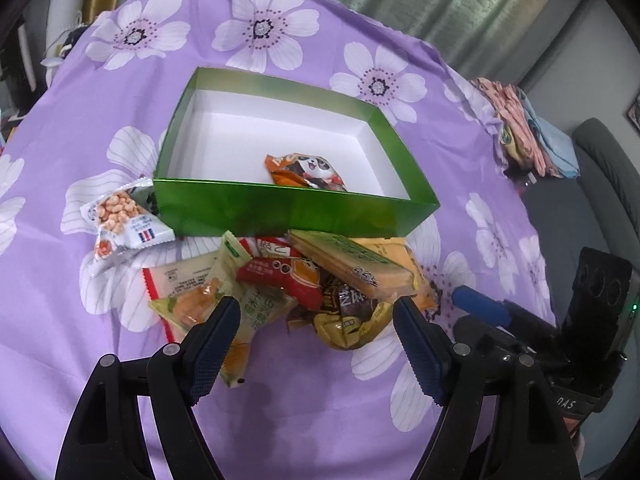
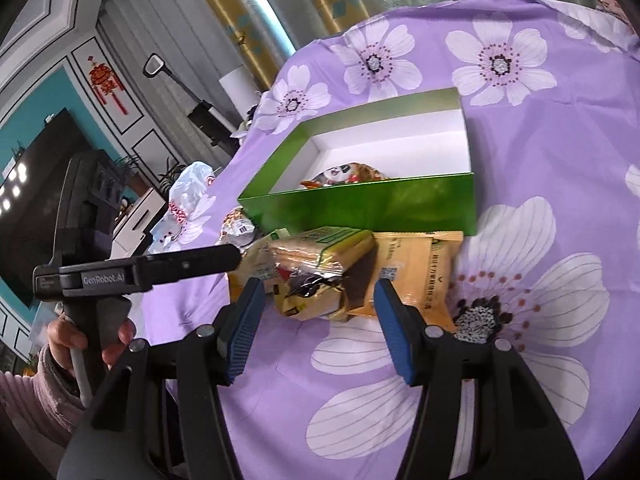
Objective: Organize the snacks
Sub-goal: 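Move the left tool to the cream wafer pack with green label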
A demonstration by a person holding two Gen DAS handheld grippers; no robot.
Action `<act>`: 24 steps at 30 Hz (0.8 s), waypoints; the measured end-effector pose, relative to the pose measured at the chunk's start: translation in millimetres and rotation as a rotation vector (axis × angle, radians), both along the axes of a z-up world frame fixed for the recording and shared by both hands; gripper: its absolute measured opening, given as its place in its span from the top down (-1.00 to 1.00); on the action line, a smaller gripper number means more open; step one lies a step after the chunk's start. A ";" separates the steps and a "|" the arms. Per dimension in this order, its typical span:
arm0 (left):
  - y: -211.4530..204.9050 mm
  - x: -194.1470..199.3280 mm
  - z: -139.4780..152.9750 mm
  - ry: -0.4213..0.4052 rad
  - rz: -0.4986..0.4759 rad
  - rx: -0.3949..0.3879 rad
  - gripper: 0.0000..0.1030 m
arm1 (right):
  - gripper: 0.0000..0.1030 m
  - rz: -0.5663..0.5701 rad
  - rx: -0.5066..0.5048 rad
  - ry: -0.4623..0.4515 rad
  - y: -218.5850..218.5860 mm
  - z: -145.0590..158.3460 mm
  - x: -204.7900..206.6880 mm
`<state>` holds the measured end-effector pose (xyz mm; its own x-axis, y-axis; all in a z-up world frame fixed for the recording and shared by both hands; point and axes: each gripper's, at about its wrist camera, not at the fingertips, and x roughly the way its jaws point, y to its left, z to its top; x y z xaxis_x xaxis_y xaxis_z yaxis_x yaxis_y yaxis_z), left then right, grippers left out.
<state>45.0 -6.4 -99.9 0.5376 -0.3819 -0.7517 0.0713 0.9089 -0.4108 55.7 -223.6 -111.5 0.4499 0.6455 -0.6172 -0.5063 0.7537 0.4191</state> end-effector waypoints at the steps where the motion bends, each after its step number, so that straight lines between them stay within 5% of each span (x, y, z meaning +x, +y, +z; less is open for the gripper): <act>1: -1.0 1.3 0.7 -0.006 -0.004 0.002 -0.53 | -0.11 0.006 -0.005 -0.004 2.0 0.1 0.4; 14: -21.0 28.1 -10.8 -0.014 -0.061 -0.008 -0.53 | 0.04 0.017 0.010 0.003 7.8 -12.7 21.6; 24: -8.4 42.5 -22.7 0.032 -0.057 -0.139 -0.51 | 0.21 0.062 0.050 0.028 10.1 -22.7 35.7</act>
